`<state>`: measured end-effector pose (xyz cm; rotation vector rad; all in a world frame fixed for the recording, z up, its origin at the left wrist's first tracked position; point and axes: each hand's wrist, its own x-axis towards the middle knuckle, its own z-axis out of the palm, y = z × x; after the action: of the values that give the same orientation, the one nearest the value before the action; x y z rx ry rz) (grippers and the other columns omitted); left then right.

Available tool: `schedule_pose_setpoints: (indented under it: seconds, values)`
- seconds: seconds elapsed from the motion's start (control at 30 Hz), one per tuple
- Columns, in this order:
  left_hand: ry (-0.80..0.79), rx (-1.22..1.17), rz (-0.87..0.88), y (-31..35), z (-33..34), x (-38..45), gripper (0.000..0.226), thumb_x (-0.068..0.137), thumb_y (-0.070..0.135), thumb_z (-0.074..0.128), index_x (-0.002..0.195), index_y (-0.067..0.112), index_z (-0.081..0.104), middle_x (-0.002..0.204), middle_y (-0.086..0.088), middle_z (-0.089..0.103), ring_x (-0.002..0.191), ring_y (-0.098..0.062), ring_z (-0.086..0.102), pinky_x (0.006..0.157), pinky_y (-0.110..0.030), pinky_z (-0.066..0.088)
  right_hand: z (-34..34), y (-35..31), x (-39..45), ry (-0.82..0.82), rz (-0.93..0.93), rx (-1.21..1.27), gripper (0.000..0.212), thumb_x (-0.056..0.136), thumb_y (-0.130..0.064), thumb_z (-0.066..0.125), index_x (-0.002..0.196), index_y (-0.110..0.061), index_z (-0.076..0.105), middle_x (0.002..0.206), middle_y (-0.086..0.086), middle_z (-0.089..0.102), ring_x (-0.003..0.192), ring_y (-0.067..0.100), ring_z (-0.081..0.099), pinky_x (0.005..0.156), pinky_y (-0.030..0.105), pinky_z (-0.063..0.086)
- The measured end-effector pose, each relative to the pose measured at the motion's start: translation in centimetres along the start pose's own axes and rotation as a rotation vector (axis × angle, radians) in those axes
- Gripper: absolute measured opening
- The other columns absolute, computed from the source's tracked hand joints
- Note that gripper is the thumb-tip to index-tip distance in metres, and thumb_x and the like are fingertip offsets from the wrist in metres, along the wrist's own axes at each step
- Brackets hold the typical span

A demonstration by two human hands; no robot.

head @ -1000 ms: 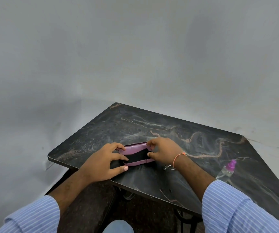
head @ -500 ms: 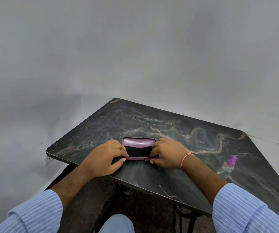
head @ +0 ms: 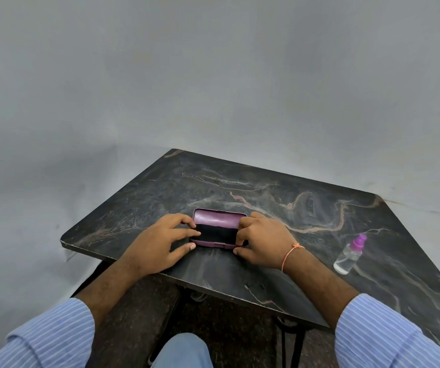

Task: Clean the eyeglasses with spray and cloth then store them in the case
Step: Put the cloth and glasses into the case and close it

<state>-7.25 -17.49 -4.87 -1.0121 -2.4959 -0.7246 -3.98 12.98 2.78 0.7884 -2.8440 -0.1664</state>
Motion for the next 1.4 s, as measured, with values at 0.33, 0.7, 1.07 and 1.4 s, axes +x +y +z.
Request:
schedule_pose_setpoints:
  seconds: [0.33, 0.7, 1.07, 1.4]
  values:
    - [0.005, 0.029, 0.008, 0.2, 0.1, 0.1, 0.03, 0.104, 0.047, 0.064, 0.128, 0.037, 0.079, 0.138, 0.026, 0.063, 0.133, 0.0, 0.054, 0.105, -0.03, 0.055, -0.3, 0.2, 0.1, -0.024, -0.028, 0.044, 0.039, 0.095, -0.056, 0.067, 0.125, -0.033, 0.075, 0.119, -0.009, 0.068, 0.111, 0.019, 0.055, 0.078, 0.034, 0.051]
    - [-0.007, 0.02, 0.018, 0.3, -0.1, 0.3, 0.023, 0.104, 0.045, 0.065, 0.119, 0.037, 0.081, 0.126, 0.027, 0.068, 0.123, 0.004, 0.057, 0.102, -0.028, 0.055, 0.6, 0.5, -0.4, -0.037, -0.015, 0.043, 0.032, 0.098, -0.052, 0.063, 0.116, -0.031, 0.077, 0.111, -0.008, 0.072, 0.108, 0.019, 0.058, 0.083, 0.04, 0.057]
    - [-0.044, -0.032, -0.034, -0.1, -0.1, 0.4, 0.041, 0.097, 0.069, 0.058, 0.128, 0.05, 0.075, 0.146, 0.03, 0.054, 0.134, 0.002, 0.051, 0.108, -0.031, 0.05, -3.4, 6.8, -4.7, -0.118, 0.297, 0.143, 0.05, 0.093, -0.051, 0.072, 0.139, -0.031, 0.067, 0.138, -0.004, 0.071, 0.13, 0.022, 0.062, 0.109, 0.038, 0.05]
    - [-0.002, -0.109, -0.235, 0.2, -0.7, 0.8, 0.073, 0.08, 0.087, 0.062, 0.147, 0.059, 0.055, 0.161, 0.024, 0.046, 0.148, -0.005, 0.045, 0.121, -0.057, 0.042, -1.0, 6.7, -5.1, -0.231, 0.371, 0.185, 0.038, 0.089, -0.054, 0.075, 0.12, -0.032, 0.077, 0.115, -0.006, 0.077, 0.104, 0.02, 0.071, 0.086, 0.032, 0.055]
